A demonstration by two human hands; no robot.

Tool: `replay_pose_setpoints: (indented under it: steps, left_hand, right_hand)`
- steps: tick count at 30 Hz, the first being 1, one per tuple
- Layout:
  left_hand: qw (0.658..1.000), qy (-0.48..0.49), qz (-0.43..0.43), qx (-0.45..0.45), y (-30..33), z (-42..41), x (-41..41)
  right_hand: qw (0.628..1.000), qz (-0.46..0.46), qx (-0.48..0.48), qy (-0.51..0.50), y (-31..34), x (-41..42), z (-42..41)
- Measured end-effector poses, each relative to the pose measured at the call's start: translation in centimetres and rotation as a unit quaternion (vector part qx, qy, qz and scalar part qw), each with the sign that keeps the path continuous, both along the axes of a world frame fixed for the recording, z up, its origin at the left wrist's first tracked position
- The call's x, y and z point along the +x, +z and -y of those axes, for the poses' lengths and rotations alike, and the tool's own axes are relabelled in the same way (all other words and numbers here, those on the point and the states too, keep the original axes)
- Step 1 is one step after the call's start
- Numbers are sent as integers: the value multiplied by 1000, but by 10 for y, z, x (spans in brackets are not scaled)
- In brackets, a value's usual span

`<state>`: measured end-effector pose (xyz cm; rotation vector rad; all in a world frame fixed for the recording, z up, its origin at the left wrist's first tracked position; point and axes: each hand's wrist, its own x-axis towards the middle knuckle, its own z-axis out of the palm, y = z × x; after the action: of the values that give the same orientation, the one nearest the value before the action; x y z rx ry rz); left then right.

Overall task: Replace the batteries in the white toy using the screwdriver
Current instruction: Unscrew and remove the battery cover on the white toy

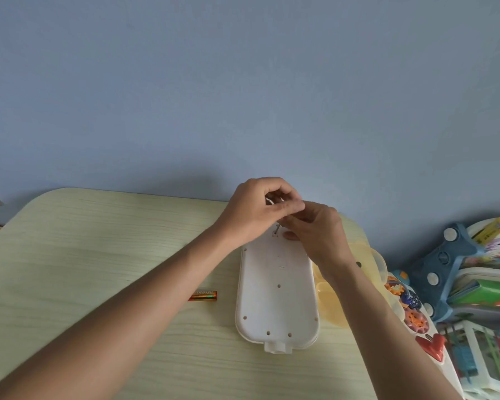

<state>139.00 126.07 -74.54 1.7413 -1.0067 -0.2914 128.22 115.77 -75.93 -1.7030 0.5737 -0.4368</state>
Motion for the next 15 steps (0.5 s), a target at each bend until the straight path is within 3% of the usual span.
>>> replay_pose_setpoints:
  steps: [4,10,15]
  left_hand:
    - [1000,10,-2,-7,-4,-1,0]
    - [998,52,-26,-16,-5,3,-8]
    - [994,105,34,-1,-15,-12,-11]
  right_hand:
    - [999,-10,-16,30,1,-2,0]
    - [1000,-18,-17,-16,0,0,2]
    - [1000,-7,-5,-4,3,-3,0]
